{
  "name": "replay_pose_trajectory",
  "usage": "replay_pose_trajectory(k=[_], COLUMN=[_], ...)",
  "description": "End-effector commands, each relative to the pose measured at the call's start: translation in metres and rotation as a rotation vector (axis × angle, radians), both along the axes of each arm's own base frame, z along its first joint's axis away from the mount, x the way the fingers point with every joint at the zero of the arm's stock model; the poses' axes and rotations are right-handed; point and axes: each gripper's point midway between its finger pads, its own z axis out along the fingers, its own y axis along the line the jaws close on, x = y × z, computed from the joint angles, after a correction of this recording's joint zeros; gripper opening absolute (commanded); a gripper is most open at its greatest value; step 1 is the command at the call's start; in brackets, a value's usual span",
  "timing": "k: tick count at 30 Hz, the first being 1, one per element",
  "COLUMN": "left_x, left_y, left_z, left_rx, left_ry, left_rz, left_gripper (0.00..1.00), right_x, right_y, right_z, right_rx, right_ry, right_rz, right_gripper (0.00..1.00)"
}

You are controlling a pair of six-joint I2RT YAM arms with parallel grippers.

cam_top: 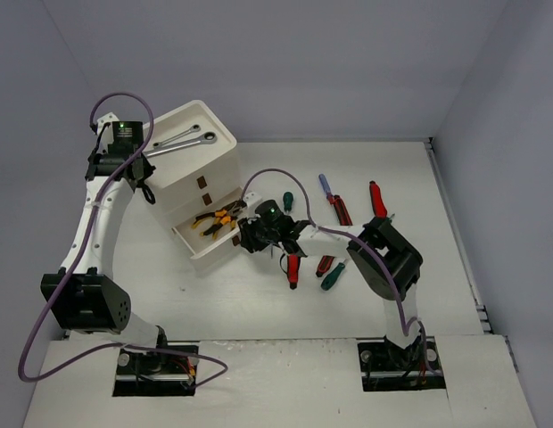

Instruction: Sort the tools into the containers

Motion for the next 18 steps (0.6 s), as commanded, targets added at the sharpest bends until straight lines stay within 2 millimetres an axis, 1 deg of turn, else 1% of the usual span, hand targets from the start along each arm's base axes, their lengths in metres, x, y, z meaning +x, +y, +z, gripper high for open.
replay_pose_trajectory(k=[1, 5, 8, 9, 11, 13, 15, 18], left_x=[0.007, 0.004, 0.002, 0.002, 0.000, -0.001, -0.002, 0.000], left_y=[-0.012, -0.015, -0.017, -0.017, -0.019, -0.020, -0.021, -0.023], left_z=[0.003, -0.004, -0.010, -0.012, -0.015, -0.018, -0.018, -0.019], left_rx=[-0.068, -0.085, -0.090, -0.094, -0.101, -0.105, -0.111, -0.119], left_ry=[-0.065, -0.049, -0.036, -0.030, -0.022, -0.017, -0.016, -0.013], left_rz=[-0.003, -0.013, -0.019, -0.021, -0.027, -0.031, -0.034, -0.046], left_gripper=[0.00, 0.00, 0.00, 0.00, 0.00, 0.00, 0.00, 0.00], right_x=[0.033, 0.045, 0.052, 0.054, 0.062, 0.068, 0.073, 0.082], right_y=[0.040, 0.051, 0.062, 0.065, 0.073, 0.081, 0.088, 0.100], right_z=[0.067, 0.082, 0.089, 0.087, 0.094, 0.097, 0.091, 0.094], right_rx=[0.163, 0.197, 0.219, 0.220, 0.238, 0.253, 0.257, 0.281], right_ry=[-0.172, -0.210, -0.223, -0.222, -0.239, -0.249, -0.248, -0.269], right_rz=[0.022, 0.014, 0.018, 0.020, 0.019, 0.018, 0.017, 0.018], right_gripper=[0.28, 0.28, 0.28, 0.28, 0.28, 0.28, 0.30, 0.32])
